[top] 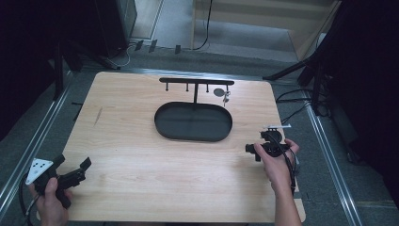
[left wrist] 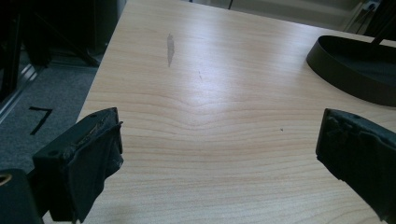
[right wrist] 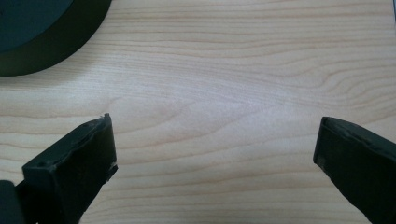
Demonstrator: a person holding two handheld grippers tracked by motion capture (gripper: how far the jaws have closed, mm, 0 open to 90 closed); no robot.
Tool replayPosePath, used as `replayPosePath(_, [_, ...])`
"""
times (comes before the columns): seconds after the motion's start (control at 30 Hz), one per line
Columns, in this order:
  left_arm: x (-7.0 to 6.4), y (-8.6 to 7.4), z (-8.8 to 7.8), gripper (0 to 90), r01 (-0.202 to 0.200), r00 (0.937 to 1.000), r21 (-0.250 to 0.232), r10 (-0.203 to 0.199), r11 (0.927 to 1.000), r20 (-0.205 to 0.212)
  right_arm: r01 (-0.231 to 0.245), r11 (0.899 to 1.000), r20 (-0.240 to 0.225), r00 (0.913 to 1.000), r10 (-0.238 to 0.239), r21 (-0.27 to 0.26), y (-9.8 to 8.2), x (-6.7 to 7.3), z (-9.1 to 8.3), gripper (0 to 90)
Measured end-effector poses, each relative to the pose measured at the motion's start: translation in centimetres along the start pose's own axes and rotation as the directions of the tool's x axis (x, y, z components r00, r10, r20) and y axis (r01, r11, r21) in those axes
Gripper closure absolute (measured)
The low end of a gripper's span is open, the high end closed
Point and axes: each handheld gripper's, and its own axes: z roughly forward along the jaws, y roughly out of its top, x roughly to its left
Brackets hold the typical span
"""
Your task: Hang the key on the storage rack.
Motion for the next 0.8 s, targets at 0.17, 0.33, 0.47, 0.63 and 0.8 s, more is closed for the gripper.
replayPosePath(0.17, [0.0, 0.0, 0.0, 0.6, 0.000, 1.0000, -0.005, 0.000, 1.0000, 0.000, -0.046, 0.990, -0.068, 0.9970, 0.038, -0.130, -3.0, -1.7, 0.2, 0.0])
replayPosePath(0.33, [-0.1, 0.0, 0.0, 0.6, -0.008, 1.0000, -0.002, 0.008, 1.0000, -0.002, -0.041, 0.967, -0.073, 0.9970, 0.023, -0.252, -5.7, -2.9, 0.4, 0.0])
replayPosePath(0.47, [-0.1, 0.0, 0.0, 0.6, -0.012, 0.9999, 0.000, 0.012, 0.9999, -0.003, -0.062, 0.944, -0.074, 0.9965, 0.040, -0.324, -7.2, -3.6, 0.2, 0.0])
replayPosePath(0.63, [-0.2, 0.0, 0.0, 0.6, -0.016, 0.9998, 0.000, 0.016, 0.9999, -0.006, -0.085, 0.910, -0.076, 0.9954, 0.059, -0.405, -9.2, -5.0, -0.6, 0.0])
replayPosePath(0.8, [-0.2, 0.0, 0.0, 0.6, -0.024, 0.9997, 0.002, 0.024, 0.9997, -0.007, -0.084, 0.887, -0.069, 0.9959, 0.058, -0.455, -10.9, -6.2, -1.4, 0.0])
